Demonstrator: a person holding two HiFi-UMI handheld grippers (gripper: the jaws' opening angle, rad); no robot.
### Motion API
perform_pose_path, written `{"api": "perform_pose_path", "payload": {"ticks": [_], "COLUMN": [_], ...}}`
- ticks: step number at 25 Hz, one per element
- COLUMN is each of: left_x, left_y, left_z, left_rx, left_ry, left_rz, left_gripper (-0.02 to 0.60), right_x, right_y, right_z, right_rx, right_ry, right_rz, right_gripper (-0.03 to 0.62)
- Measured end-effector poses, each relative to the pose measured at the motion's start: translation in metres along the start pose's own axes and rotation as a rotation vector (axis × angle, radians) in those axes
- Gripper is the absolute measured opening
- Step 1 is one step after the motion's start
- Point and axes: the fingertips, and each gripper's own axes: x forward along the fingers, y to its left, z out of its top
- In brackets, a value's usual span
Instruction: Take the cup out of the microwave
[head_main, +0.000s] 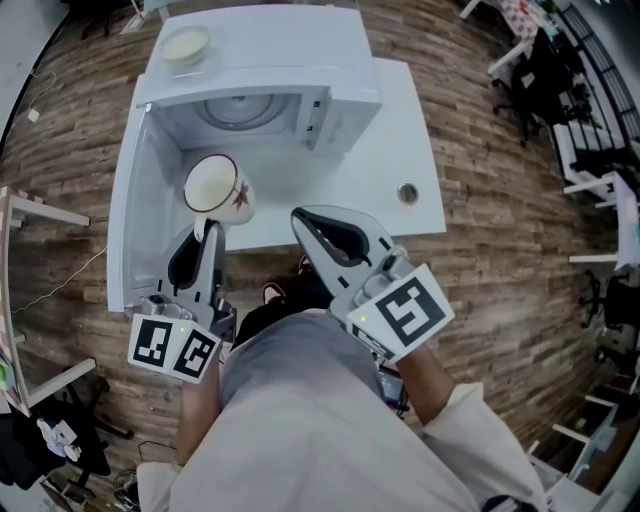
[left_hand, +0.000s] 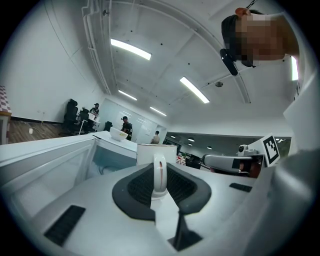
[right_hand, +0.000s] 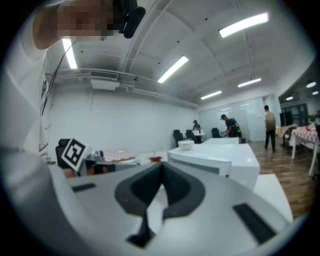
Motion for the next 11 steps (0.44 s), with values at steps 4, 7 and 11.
{"api": "perform_pose_path", "payload": {"ticks": [4, 7, 11], "left_x": [-0.001, 0.0, 0.001], "left_y": [-0.004, -0.004, -0.002], "left_z": [-0.001, -0.005, -0.011], "left_rx": [-0.002, -0.019, -0.038], "left_ry": [0.003, 0.01, 0.016], "left_rz": [-0.001, -0.002, 0.0], "left_gripper": [0.066, 0.066, 0.066], "right_x": [-0.003, -0.003, -0.003], "right_y": [0.001, 0.002, 0.002], "right_z": [-0.003, -0.005, -0.007], "right_rx": [-0.004, 0.001, 0.02], "right_ry": [0.006, 0.006, 0.004], "right_rz": [0.007, 0.012, 0.009], "right_gripper": [0.021, 0.021, 0.021]}}
